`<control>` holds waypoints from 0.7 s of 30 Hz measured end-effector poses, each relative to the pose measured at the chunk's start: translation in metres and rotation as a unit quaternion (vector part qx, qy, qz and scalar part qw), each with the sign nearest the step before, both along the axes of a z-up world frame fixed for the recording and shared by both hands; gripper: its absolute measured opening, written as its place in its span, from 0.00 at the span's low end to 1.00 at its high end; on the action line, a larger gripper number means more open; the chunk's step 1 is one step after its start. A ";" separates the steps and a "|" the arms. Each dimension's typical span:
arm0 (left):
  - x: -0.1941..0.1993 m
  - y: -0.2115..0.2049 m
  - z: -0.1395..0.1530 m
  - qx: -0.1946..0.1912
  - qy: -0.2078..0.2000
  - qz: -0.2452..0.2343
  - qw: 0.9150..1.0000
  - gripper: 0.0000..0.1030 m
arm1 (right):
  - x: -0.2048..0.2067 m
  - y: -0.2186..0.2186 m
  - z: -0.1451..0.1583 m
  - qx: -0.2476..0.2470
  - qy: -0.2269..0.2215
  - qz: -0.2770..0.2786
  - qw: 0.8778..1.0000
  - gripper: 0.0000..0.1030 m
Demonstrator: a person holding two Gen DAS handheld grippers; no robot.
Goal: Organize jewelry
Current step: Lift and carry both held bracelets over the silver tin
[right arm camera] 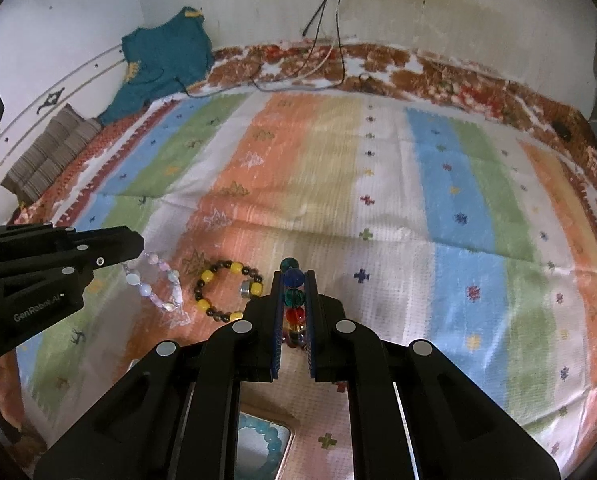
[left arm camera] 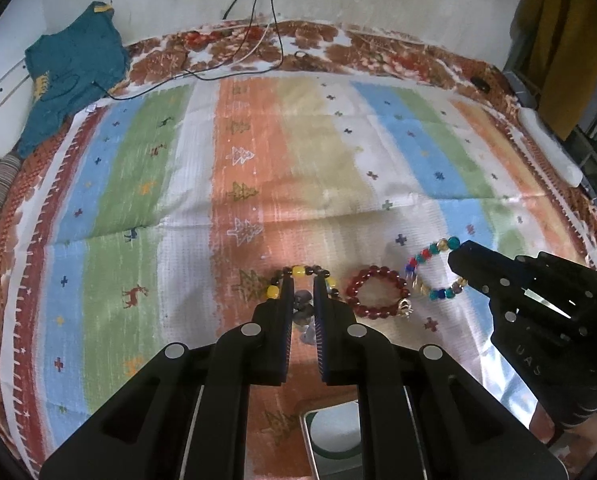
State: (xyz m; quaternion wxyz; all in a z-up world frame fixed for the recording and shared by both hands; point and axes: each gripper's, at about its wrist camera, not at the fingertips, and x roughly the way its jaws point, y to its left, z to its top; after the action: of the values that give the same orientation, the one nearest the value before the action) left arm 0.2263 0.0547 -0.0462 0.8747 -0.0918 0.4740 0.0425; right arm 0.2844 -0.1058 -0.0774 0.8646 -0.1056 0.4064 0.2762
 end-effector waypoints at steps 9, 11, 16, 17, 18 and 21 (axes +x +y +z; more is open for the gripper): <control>-0.019 -0.011 0.019 -0.003 -0.021 -0.010 1.000 0.09 | -0.016 -0.008 0.017 0.018 -0.018 0.004 1.000 0.10; -0.024 -0.014 0.024 -0.003 -0.027 -0.013 1.000 0.09 | -0.020 -0.009 0.018 0.019 -0.021 0.004 1.000 0.10; -0.036 -0.022 0.031 -0.004 -0.035 -0.021 0.999 0.09 | -0.028 -0.014 0.023 0.025 -0.025 0.004 0.999 0.10; -0.038 -0.023 0.032 -0.004 -0.036 -0.022 0.999 0.09 | -0.030 -0.015 0.025 0.027 -0.027 0.004 0.999 0.10; -0.041 -0.025 0.033 -0.003 -0.037 -0.024 0.999 0.09 | -0.031 -0.016 0.026 0.029 -0.027 0.005 0.999 0.10; -0.047 -0.028 0.034 -0.002 -0.038 -0.027 0.999 0.09 | -0.037 -0.019 0.029 0.033 -0.030 0.006 0.999 0.10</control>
State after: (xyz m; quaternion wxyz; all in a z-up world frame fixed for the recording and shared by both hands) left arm 0.1797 0.0267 -0.0121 0.8926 -0.0825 0.4430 0.0147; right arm 0.2470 -0.1244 -0.0480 0.8775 -0.0882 0.3704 0.2916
